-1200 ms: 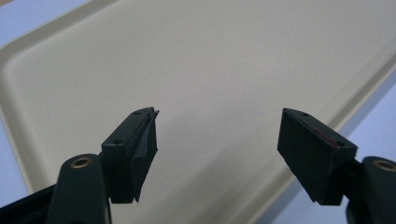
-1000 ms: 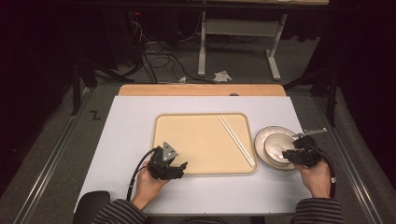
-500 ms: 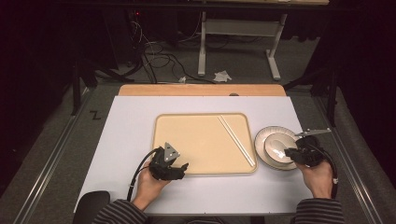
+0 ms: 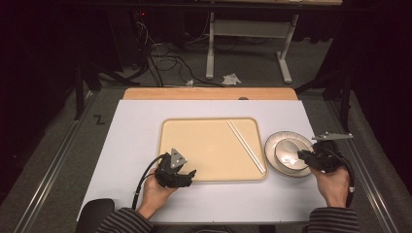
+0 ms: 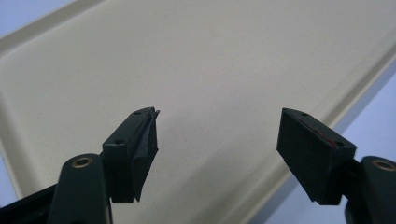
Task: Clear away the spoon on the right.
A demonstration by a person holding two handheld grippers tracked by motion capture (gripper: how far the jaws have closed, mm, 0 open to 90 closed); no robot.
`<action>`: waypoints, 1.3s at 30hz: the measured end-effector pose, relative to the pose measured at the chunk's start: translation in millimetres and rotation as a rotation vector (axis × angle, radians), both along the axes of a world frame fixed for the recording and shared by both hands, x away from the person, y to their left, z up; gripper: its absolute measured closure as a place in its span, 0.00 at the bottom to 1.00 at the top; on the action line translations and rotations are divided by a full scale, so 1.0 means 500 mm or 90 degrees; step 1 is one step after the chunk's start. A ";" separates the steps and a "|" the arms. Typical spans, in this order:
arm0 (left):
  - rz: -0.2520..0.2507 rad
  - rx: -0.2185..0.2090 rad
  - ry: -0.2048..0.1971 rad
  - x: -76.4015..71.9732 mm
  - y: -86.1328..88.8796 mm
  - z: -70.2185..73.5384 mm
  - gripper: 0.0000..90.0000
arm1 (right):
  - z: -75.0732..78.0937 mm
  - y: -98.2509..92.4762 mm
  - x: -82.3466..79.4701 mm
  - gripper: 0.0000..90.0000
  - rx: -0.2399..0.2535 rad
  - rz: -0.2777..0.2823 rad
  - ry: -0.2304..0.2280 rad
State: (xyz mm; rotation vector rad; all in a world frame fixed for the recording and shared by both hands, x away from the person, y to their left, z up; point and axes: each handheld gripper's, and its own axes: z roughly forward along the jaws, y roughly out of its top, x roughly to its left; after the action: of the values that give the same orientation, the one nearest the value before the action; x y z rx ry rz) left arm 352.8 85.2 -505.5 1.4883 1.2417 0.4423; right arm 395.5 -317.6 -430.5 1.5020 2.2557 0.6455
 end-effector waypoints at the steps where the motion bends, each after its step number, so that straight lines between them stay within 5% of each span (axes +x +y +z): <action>1: 0.000 -0.001 -0.001 -0.001 0.000 0.000 0.32 | 0.002 -0.001 -0.001 0.92 0.000 -0.004 -0.003; 23: -0.003 -0.005 0.002 0.001 -0.002 -0.001 0.32 | 0.044 0.024 -0.022 0.92 0.052 0.030 -0.073; 39: 0.004 -0.018 0.010 0.003 0.006 0.004 0.28 | 0.045 0.083 -0.025 0.92 0.080 0.085 -0.076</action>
State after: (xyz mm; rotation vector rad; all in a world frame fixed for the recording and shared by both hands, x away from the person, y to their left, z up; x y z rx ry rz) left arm 354.2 88.0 -503.5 1.4673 1.2608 0.4159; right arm 383.0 -276.0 -408.0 1.3368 2.2740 0.9084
